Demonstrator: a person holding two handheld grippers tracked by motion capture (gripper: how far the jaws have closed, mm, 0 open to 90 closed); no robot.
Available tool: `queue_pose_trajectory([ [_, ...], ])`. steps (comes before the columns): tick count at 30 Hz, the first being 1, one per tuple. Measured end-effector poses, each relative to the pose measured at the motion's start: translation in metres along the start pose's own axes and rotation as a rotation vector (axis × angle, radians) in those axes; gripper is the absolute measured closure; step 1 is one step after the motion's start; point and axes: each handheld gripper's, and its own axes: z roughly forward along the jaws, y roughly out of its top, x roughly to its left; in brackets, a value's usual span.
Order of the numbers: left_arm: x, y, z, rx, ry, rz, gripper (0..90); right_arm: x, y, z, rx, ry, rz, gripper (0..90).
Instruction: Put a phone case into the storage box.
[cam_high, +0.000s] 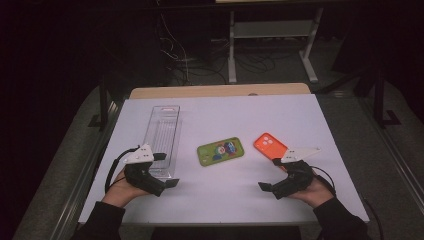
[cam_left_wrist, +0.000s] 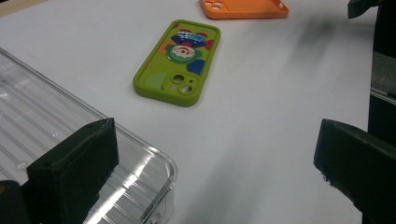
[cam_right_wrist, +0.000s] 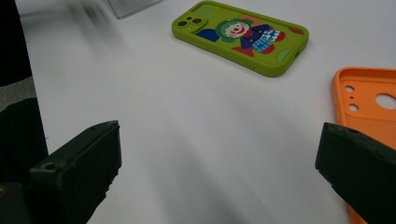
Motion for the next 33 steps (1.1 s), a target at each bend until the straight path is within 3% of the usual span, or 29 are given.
queue_pose_trajectory([
  [7,0.0,0.0,0.0,-0.001,-0.002,-0.001,0.0,0.001,0.001,0.0,0.009,-0.006,0.01,0.0],
  [16,-0.003,0.002,0.002,0.009,0.006,0.012,0.0,0.003,0.01,-0.004,0.007,-0.03,-0.012,0.0],
  [23,-0.006,0.002,0.0,0.006,0.013,0.007,0.0,-0.002,0.021,-0.004,-0.001,-0.038,-0.004,0.0],
  [33,-0.01,0.004,0.004,0.017,0.0,0.037,0.0,-0.012,0.035,-0.006,-0.025,-0.032,0.0,0.0],
])
